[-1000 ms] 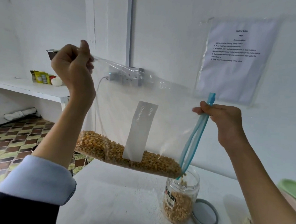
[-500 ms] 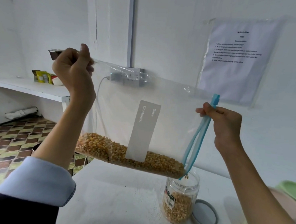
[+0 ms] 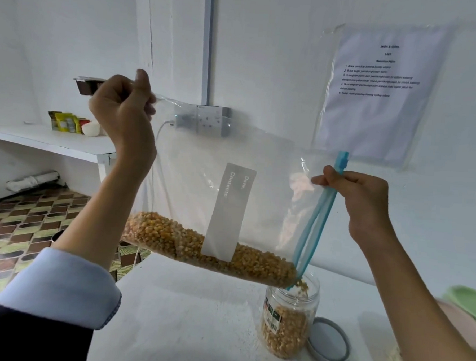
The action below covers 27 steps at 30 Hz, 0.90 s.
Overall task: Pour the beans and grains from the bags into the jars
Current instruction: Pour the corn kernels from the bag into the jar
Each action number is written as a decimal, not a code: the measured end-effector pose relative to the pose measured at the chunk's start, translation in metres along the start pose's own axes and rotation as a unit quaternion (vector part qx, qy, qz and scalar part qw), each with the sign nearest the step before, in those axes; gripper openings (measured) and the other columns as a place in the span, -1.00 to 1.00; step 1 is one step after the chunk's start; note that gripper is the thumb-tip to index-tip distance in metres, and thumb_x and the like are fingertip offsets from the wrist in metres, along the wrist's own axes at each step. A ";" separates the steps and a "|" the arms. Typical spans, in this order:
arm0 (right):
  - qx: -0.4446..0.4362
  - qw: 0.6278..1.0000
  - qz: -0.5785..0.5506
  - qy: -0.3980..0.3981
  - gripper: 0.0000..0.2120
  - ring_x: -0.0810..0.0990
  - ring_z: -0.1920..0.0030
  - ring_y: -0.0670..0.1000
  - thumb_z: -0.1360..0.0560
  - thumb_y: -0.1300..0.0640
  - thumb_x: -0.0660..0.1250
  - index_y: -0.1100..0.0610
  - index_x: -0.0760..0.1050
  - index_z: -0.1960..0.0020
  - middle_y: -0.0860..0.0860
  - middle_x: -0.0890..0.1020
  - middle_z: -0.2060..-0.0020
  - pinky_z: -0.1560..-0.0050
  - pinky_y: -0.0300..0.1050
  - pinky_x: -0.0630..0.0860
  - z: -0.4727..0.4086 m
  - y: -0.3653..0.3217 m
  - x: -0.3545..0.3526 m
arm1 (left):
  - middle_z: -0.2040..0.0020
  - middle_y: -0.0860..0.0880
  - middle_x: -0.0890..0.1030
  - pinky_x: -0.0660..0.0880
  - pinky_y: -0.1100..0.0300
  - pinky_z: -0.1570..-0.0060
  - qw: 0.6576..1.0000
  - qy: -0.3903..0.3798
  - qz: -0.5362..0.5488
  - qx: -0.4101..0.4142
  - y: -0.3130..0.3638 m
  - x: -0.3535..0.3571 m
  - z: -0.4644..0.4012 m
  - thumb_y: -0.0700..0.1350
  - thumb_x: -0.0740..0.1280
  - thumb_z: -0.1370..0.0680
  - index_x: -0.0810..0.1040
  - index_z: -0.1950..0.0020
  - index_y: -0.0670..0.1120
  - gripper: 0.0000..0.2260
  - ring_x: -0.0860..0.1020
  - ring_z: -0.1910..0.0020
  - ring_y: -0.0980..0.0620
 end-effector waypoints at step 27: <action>0.044 0.999 -0.018 -0.014 -0.86 0.61 0.07 -0.08 -0.47 0.12 0.42 0.09 0.63 0.26 -0.11 0.70 0.32 -0.22 -0.16 0.42 -0.015 0.003 0.005 | 0.59 0.06 0.41 0.21 0.26 0.50 1.000 -0.002 0.021 -0.001 0.007 0.005 -0.003 -0.25 0.36 -0.47 0.32 0.48 -0.08 -0.63 0.31 0.57 0.07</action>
Point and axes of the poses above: each hand's wrist, its own z-axis away from the middle knuckle, its own x-axis out of the palm, y = z × x, the point moved 2 cm from there along -z, towards the middle knuckle
